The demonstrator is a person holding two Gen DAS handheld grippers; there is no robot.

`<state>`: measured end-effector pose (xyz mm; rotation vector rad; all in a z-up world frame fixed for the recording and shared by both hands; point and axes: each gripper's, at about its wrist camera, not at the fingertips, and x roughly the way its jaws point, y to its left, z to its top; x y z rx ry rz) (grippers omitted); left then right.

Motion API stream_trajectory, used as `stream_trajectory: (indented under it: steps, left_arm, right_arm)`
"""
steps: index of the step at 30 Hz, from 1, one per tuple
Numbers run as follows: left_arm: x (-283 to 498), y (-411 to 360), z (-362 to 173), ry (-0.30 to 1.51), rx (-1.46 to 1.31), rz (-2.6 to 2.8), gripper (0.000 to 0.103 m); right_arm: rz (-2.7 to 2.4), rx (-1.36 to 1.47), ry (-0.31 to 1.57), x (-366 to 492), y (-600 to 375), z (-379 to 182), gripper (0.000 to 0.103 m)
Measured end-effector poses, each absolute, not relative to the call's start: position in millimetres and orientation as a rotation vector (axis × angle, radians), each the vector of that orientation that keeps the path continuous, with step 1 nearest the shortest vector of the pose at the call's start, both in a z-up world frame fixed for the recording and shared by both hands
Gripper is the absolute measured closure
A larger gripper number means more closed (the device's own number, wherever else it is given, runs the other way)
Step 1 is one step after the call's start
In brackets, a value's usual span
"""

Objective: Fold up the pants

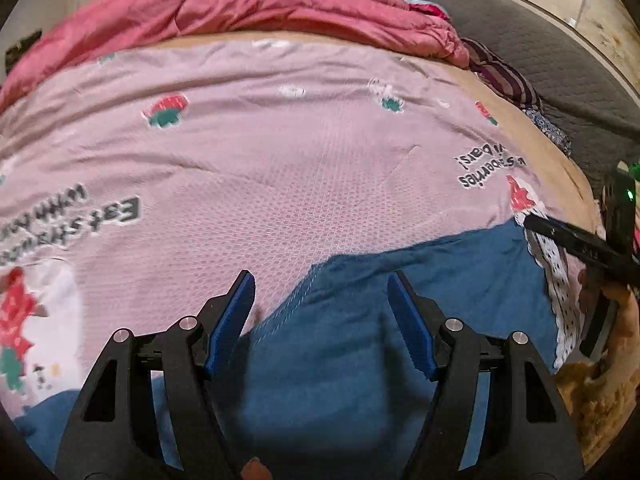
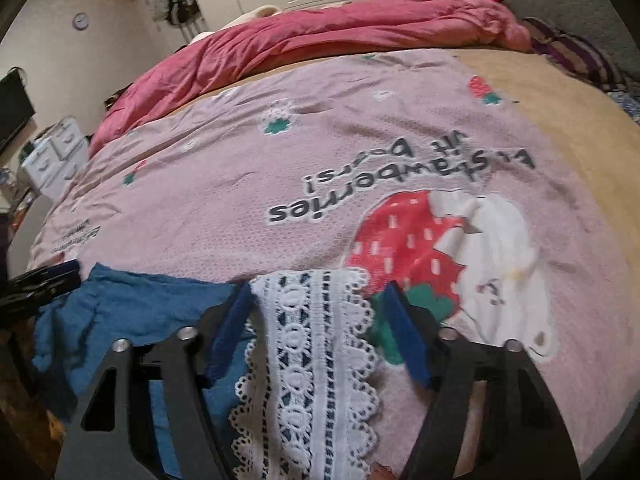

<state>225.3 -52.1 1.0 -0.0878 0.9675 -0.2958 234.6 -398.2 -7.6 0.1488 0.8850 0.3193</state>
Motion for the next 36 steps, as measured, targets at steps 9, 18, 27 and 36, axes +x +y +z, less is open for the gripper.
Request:
stream_trajectory:
  steps: [9, 18, 27, 36]
  left_arm:
    - [235.4, -58.5, -20.8, 1.019, -0.121, -0.375, 0.069]
    - [243.8, -70.7, -28.3, 1.022, -0.116, -0.410, 0.078]
    - [231.2, -76.1, -1.6, 0.890, -0.066, -0.393, 0.101]
    - [251.1, -75.2, -36.3, 0.933, -0.049, -0.322, 0.098]
  right_arm:
    - [0.410, 0.186, 0.878, 228.9, -399.9, -14.2, 0.064]
    - [0.384, 0.112, 0.885, 230.2, -386.9, -21.8, 0.068]
    - [0.346, 0.069, 0.716, 213.4, -384.3, 11.8, 0.080]
    - [0.229, -0.108, 0.850, 252.5, -371.0, -17.3, 0.080]
